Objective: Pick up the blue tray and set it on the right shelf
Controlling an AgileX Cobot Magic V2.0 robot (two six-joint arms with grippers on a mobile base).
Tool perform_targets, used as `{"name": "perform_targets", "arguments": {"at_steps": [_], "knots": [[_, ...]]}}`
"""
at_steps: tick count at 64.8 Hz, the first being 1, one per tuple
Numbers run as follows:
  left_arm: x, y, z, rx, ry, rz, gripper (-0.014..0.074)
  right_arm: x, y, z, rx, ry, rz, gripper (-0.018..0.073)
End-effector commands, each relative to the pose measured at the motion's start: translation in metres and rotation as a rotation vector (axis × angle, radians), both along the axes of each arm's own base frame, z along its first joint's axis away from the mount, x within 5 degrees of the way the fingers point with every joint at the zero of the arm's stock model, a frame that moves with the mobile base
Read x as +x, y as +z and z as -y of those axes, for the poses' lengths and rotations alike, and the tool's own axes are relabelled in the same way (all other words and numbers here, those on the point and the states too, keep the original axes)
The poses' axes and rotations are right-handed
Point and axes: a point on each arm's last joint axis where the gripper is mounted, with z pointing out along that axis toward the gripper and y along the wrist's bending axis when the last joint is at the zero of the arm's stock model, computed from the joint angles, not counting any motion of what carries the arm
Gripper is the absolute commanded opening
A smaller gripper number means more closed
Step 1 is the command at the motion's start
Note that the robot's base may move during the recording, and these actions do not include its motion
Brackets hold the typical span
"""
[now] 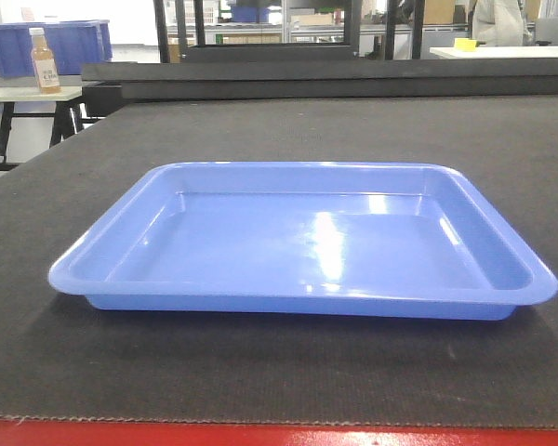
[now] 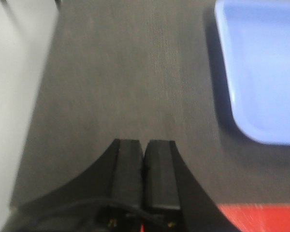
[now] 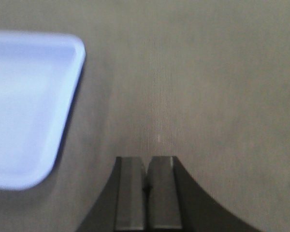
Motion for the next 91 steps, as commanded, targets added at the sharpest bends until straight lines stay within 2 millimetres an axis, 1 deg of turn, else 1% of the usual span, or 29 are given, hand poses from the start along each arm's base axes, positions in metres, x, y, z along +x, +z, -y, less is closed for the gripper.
{"name": "perform_targets", "arguments": {"at_steps": [1, 5, 9, 15, 19, 26, 33, 40, 44, 49, 52, 55, 61, 66, 70, 80, 91], "knots": [[0.024, 0.011, 0.008, -0.071, -0.010, -0.044, -0.0043, 0.026, 0.016, 0.001, -0.010, -0.001, -0.069, 0.0056], [0.037, 0.009, 0.014, -0.136, -0.011, -0.091, -0.0043, 0.040, 0.015, 0.002, -0.009, 0.000, -0.138, 0.0056], [0.053, 0.008, 0.021, -0.235, 0.006, -0.085, -0.0043, 0.051, 0.012, 0.002, -0.001, 0.000, -0.174, 0.0056], [0.072, 0.001, 0.029, -0.371, 0.041, -0.115, -0.0043, 0.065, 0.002, -0.003, 0.073, 0.007, -0.241, 0.0056], [0.085, -0.004, 0.032, -0.419, 0.070, -0.121, -0.0043, 0.075, -0.004, -0.005, 0.092, 0.020, -0.277, 0.0056], [0.101, -0.008, 0.035, -0.433, 0.072, -0.170, -0.0043, 0.087, -0.013, -0.006, 0.101, 0.022, -0.386, 0.0056], [0.114, -0.006, 0.037, -0.400, 0.036, -0.168, -0.0043, 0.099, -0.013, -0.005, 0.118, 0.004, -0.411, 0.0056], [0.126, -0.001, 0.042, -0.389, 0.000, -0.208, -0.0041, 0.117, -0.012, -0.007, 0.145, -0.021, -0.434, 0.0060], [0.138, 0.001, 0.049, -0.357, -0.039, -0.238, -0.0040, 0.131, -0.012, -0.017, 0.137, 0.017, -0.453, 0.0060], [0.153, 0.006, 0.061, -0.308, -0.063, -0.246, -0.0040, 0.146, -0.014, -0.035, 0.120, 0.057, -0.470, 0.0060], [0.162, 0.007, 0.070, -0.275, -0.053, -0.261, -0.0040, 0.155, -0.016, -0.044, 0.102, 0.048, -0.487, 0.0060], [0.170, 0.005, 0.078, -0.222, -0.040, -0.285, -0.0040, 0.165, -0.020, -0.050, 0.104, -0.004, -0.510, 0.0060], [0.181, 0.006, 0.096, -0.119, -0.023, -0.306, -0.0040, 0.180, -0.027, -0.062, 0.102, -0.067, -0.567, 0.0060], [0.188, 0.006, 0.113, -0.073, -0.039, -0.323, -0.0040, 0.190, -0.032, -0.074, 0.087, -0.051, -0.606, 0.0060], [0.193, 0.006, 0.124, -0.073, -0.062, -0.336, -0.0040, 0.198, -0.035, -0.082, 0.078, -0.036, -0.625, 0.0060], [0.213, -0.002, 0.142, -0.123, -0.066, -0.415, -0.0040, 0.217, -0.047, -0.097, 0.106, -0.023, -0.694, 0.0060], [0.228, -0.014, 0.149, -0.100, -0.063, -0.463, -0.0040, 0.235, -0.059, -0.103, 0.101, -0.026, -0.732, 0.0060]]}}
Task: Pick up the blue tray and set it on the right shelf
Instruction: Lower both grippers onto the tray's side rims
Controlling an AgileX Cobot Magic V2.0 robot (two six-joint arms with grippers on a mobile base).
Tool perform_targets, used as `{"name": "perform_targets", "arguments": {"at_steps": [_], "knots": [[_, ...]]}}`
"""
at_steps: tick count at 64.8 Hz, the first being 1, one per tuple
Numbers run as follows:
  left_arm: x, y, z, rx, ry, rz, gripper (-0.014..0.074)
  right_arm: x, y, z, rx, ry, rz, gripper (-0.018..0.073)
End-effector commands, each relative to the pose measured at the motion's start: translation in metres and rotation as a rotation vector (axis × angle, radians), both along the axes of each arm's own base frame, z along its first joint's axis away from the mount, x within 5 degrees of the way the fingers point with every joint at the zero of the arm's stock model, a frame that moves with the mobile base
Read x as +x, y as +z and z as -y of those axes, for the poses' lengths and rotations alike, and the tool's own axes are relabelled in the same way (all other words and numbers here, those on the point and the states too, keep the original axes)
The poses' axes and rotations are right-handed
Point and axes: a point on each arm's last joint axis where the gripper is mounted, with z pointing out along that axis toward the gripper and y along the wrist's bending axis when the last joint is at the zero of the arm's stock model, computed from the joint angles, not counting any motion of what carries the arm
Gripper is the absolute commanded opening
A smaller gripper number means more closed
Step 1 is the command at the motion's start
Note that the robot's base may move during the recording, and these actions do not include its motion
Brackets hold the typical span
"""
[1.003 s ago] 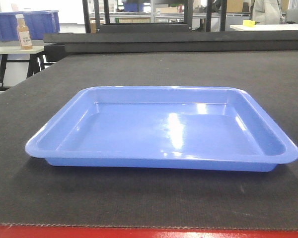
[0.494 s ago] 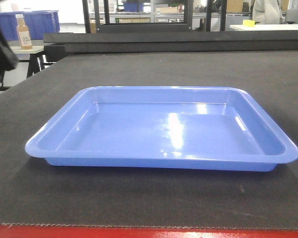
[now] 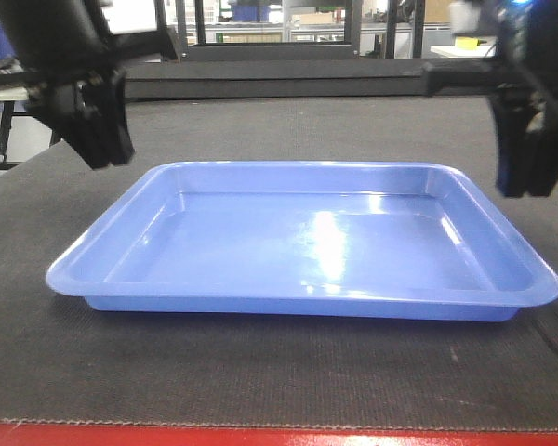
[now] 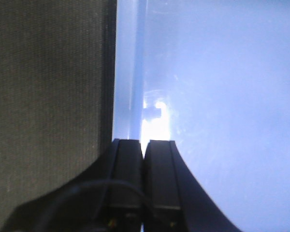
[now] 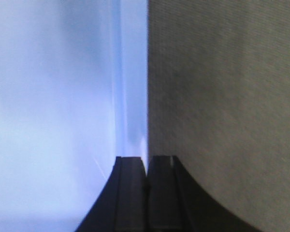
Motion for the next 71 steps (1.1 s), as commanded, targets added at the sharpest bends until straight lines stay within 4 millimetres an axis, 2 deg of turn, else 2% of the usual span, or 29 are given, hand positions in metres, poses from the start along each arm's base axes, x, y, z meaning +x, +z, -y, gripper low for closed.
{"name": "perform_targets", "arguments": {"at_steps": [1, 18, 24, 29, 36, 41, 54, 71], "knots": [[0.001, 0.022, 0.004, -0.047, 0.006, 0.055, -0.0040, 0.006, 0.017, -0.001, 0.016, -0.009, 0.047, 0.0060], [0.006, 0.011, 0.005, -0.018, 0.003, 0.030, -0.0039, 0.022, 0.013, -0.006, 0.009, 0.024, 0.046, 0.0060], [0.006, 0.011, 0.004, 0.000, -0.005, 0.039, 0.0001, 0.024, 0.012, -0.007, 0.010, 0.024, 0.047, 0.0082], [0.006, 0.011, 0.004, 0.001, -0.008, 0.039, 0.0096, 0.025, 0.010, -0.007, 0.008, 0.024, 0.042, 0.0201], [0.007, 0.011, 0.004, -0.001, -0.008, 0.043, 0.0314, 0.026, 0.010, -0.006, 0.004, 0.025, 0.053, 0.0453], [0.007, 0.010, 0.004, 0.001, -0.008, 0.038, 0.0394, 0.025, 0.010, -0.006, 0.002, 0.024, 0.048, 0.0548], [0.012, -0.004, 0.005, 0.023, -0.006, 0.004, 0.0367, 0.026, 0.007, -0.007, 0.012, -0.013, 0.036, 0.0559], [0.020, -0.024, 0.008, 0.044, -0.012, -0.032, 0.0335, 0.032, -0.011, -0.011, 0.021, -0.027, -0.014, 0.0559]]}}
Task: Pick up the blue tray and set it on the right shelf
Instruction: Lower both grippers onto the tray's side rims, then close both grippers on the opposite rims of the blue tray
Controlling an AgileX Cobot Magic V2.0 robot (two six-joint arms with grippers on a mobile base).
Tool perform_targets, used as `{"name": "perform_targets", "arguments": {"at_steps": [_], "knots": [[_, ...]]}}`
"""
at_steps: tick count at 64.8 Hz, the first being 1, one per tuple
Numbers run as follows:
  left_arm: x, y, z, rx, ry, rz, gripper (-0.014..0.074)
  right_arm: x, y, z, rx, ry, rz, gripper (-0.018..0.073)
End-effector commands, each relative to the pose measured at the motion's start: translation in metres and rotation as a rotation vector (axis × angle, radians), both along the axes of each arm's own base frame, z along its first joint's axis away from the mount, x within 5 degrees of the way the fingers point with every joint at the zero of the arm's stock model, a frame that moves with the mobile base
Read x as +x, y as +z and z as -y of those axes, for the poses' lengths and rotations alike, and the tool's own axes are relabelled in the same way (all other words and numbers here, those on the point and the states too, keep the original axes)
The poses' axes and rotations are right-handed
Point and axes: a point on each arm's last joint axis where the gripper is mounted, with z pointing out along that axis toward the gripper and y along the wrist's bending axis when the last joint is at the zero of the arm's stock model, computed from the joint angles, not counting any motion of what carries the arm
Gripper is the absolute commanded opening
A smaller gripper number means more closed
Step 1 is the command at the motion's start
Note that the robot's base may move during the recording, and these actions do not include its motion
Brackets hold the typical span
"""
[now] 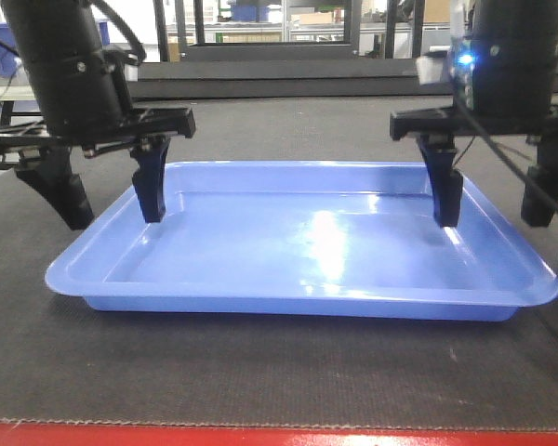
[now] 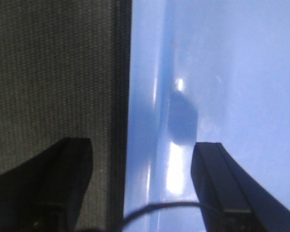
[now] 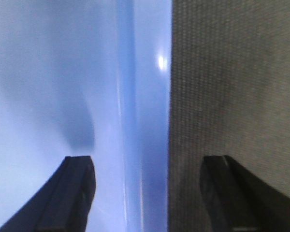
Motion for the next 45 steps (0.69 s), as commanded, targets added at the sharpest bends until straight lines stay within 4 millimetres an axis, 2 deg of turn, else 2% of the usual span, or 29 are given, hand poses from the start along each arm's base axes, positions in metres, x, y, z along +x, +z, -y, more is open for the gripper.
{"name": "perform_targets", "arguments": {"at_steps": [1, 22, 45], "knots": [[0.002, 0.024, 0.002, -0.034, -0.006, 0.081, 0.0335, 0.000, 0.023, -0.001, 0.040, -0.011, 0.070, 0.0559], [0.004, 0.020, 0.001, -0.005, -0.031, 0.084, 0.0327, 0.004, 0.013, -0.002, 0.039, -0.013, 0.059, 0.0559], [0.003, 0.020, 0.003, -0.029, -0.024, 0.076, 0.0327, 0.007, 0.013, 0.000, 0.040, -0.007, 0.082, 0.0559]]}}
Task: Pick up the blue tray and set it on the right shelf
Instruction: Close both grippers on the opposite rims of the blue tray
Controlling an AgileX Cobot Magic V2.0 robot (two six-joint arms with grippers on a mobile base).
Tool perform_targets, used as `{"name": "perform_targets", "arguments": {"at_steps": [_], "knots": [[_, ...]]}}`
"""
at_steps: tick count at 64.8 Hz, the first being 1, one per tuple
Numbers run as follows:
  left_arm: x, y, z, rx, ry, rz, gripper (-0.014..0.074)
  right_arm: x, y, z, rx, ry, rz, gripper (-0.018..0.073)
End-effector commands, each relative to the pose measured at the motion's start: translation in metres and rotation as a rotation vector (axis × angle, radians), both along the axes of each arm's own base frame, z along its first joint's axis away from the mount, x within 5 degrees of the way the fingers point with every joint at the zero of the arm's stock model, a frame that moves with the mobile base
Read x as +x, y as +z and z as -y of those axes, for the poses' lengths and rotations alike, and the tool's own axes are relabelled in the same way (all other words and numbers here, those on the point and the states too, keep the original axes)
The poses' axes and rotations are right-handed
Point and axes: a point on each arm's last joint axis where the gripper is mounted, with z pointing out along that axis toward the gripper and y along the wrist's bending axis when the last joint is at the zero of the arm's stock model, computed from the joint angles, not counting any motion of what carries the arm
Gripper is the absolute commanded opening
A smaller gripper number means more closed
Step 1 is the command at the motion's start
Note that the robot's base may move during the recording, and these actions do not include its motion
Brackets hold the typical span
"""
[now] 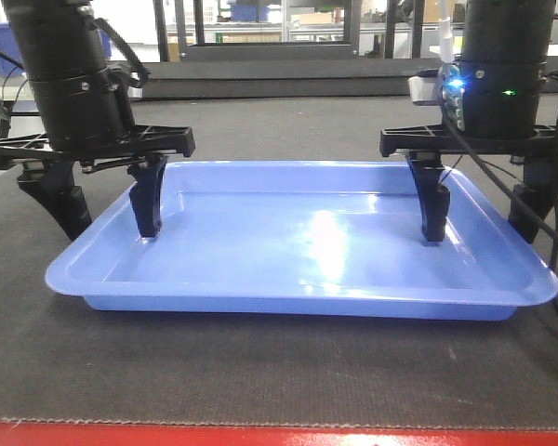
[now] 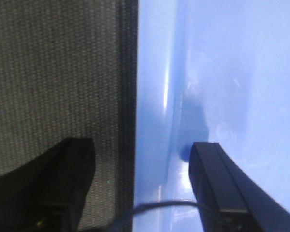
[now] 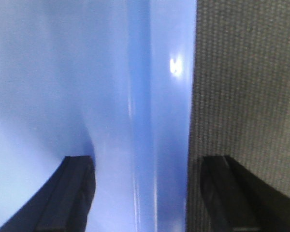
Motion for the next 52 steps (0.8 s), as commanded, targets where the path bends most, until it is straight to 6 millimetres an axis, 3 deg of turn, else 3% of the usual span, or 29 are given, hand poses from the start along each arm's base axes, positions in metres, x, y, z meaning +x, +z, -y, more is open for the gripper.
{"name": "perform_targets", "arguments": {"at_steps": [1, 32, 46, 52], "knots": [[0.000, 0.029, 0.003, -0.061, 0.006, 0.078, 0.0327, 0.002, 0.026, 0.004, 0.020, 0.006, 0.086, 0.0559], [0.000, 0.029, 0.003, -0.068, 0.008, 0.078, 0.0327, -0.004, 0.011, 0.007, 0.007, 0.009, 0.048, 0.0549], [0.000, 0.029, 0.003, -0.068, 0.008, 0.078, 0.0323, -0.005, 0.011, 0.008, 0.004, 0.009, 0.039, 0.0363], [0.000, 0.029, 0.003, -0.068, 0.008, 0.078, 0.0262, -0.005, 0.011, 0.007, 0.007, 0.007, 0.037, 0.0283]]}}
